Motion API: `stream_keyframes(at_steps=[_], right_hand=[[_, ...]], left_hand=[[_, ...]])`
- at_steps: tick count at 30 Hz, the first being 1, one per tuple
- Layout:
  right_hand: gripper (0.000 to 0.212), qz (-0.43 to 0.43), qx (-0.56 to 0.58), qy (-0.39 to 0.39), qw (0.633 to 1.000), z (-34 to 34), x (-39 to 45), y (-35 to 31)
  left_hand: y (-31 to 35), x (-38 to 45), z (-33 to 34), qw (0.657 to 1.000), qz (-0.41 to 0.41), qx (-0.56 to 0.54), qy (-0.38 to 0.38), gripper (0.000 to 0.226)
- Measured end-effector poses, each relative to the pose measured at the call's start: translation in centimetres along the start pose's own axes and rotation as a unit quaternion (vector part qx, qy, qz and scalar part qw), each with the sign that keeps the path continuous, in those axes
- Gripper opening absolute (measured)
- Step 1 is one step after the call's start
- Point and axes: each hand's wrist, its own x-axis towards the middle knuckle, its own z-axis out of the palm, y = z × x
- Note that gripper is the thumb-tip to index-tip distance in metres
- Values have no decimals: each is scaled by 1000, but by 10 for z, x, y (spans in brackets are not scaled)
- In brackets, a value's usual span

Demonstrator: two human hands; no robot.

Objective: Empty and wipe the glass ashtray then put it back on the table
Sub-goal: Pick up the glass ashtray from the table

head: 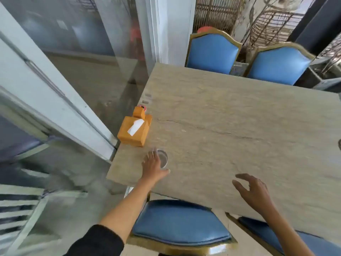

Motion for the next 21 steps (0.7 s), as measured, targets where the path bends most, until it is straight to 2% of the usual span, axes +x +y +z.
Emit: stream_keyframes(at_steps=[5,9,16,21], right_hand=[[36,49,17,-16,999,6,2,0],[38,73,36,-16,997,11,1,-2],[38,96,49,-13,994,18,-8,-4],[39,106,77,-1,991,19,-24,-2]], left_hand=[[-10,27,14,1000,-15,5,17,118],[-13,37,21,999,4,13,48,115],[-21,45,17,999,10,3,44,113],[-5,22,6,996,54,-43,47,110]])
